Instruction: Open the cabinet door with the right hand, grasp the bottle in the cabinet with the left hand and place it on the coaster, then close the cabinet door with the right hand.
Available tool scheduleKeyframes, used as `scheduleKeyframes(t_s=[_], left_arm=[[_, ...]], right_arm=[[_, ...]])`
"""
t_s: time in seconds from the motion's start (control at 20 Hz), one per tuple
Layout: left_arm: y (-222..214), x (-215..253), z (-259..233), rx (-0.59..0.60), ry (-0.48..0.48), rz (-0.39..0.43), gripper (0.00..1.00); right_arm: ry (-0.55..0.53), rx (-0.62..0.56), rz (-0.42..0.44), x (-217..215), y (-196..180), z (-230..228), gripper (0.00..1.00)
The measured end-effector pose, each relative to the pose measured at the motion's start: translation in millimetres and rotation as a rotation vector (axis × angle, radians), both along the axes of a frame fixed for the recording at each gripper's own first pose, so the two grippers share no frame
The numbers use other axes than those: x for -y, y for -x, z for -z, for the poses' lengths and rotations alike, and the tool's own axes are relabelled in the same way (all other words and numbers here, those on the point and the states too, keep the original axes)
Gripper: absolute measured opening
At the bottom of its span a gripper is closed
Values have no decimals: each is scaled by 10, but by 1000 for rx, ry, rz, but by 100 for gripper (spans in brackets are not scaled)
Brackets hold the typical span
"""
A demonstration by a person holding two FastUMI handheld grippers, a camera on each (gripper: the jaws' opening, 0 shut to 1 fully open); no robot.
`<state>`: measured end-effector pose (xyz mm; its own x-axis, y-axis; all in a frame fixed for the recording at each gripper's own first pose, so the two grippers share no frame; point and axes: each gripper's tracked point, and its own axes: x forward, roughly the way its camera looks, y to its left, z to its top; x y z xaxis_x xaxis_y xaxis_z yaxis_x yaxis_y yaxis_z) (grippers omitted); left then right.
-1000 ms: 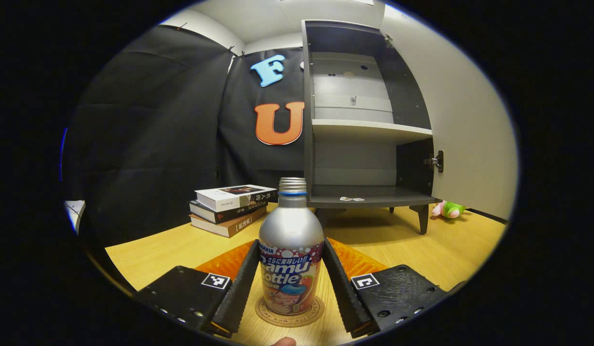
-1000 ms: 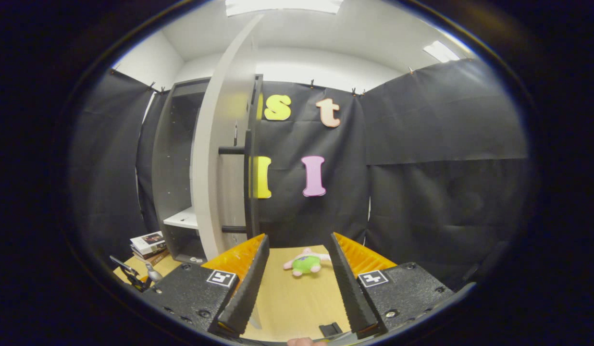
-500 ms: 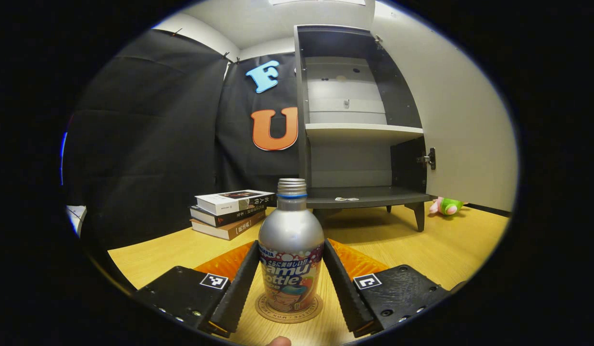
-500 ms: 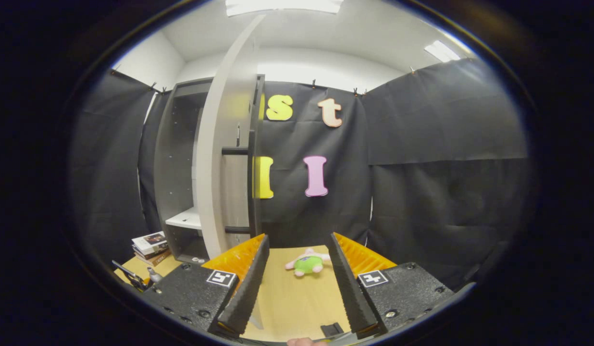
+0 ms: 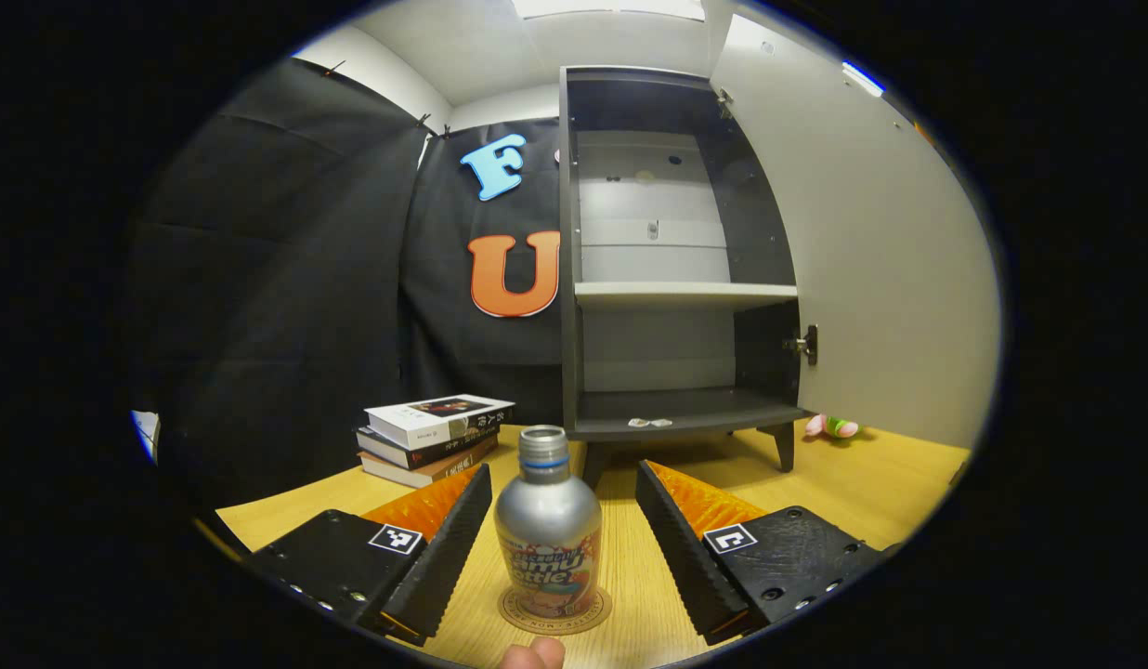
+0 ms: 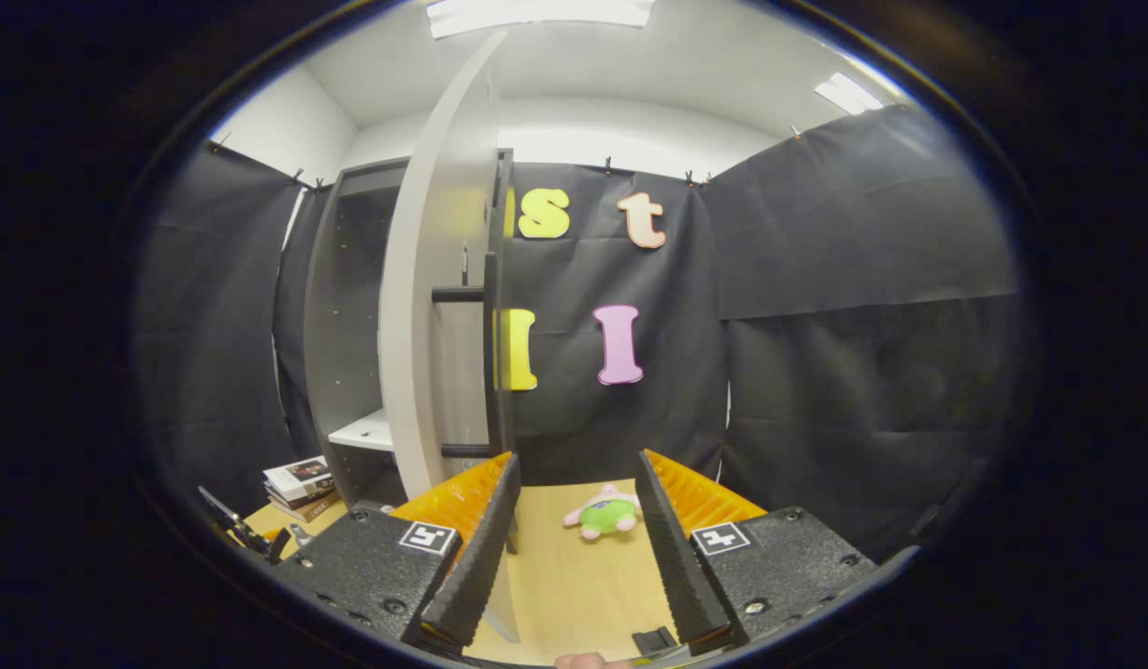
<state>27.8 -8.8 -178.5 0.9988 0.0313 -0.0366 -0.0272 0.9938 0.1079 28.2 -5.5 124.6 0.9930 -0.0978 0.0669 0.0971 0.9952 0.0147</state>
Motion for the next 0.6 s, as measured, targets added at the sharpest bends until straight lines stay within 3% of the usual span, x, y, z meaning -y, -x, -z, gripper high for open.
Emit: scheduleKeyframes(t_s=[0.35,0.6], left_arm=[[52,162,-1173,30,-14,75,94],[205,225,-1847,16,13,74,94]], right_arm=[[-24,58,-24,27,-1,-74,78],[-51,68,-25,167,-100,-31,79]])
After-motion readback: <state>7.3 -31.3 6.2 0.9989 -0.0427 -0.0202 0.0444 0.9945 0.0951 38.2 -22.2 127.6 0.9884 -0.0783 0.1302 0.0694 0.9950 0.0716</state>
